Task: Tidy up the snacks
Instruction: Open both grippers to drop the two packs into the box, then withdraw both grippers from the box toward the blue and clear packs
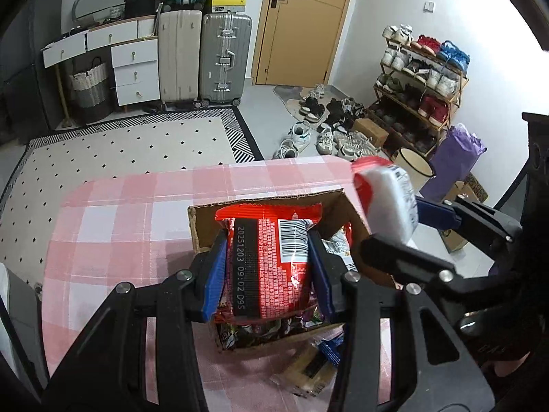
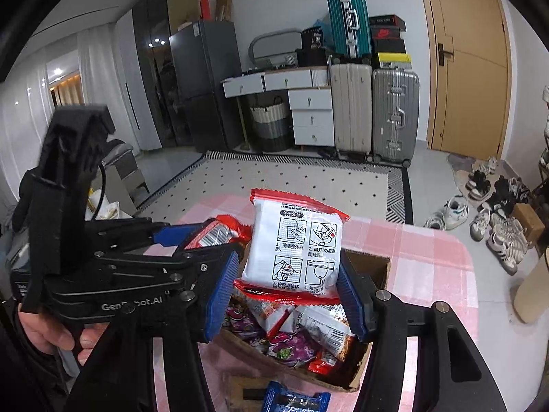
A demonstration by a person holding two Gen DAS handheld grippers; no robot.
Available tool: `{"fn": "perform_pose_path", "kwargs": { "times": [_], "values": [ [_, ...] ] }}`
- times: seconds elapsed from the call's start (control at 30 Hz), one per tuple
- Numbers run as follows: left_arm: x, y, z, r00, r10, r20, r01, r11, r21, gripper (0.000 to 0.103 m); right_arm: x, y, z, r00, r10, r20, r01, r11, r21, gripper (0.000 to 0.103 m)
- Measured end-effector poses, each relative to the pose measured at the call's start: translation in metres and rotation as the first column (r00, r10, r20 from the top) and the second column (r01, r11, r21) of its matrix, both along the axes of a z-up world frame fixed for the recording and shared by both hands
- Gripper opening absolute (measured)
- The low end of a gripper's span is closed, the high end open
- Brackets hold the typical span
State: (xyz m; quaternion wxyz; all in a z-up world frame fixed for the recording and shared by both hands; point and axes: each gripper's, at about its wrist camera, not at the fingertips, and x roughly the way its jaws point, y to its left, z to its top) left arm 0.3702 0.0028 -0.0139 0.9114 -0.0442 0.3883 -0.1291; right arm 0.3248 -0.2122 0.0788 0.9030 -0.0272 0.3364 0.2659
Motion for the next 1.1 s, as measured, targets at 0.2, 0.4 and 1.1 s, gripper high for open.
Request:
{"fn": "perform_pose_path", "kwargs": {
  "times": [0.2, 0.4, 1.1],
  "values": [
    [0.020, -0.004, -0.021, 0.999, -0.002, -0.032, 0.003, 1.000, 0.004, 0.041, 0.019, 0.003, -0.027, 0.999, -0.010, -0.040, 0.010, 1.000, -0.004, 0.058],
    [0.037, -0.005, -0.041, 0.998, -0.009, -0.070, 0.010, 1.000, 0.024, 0.053, 0.036, 0.001, -0.050, 0.996, -0.014, -0.090, 0.014, 1.000, -0.001, 0.062],
    [-0.026, 0.016, -0.008, 0.996, 0.073, 0.057, -0.075, 0.997, 0.036, 0.102, -0.023, -0.047, 0.006, 0.989, -0.099, 0.109, 0.099, 0.995, 0.010, 0.097]
  ]
}}
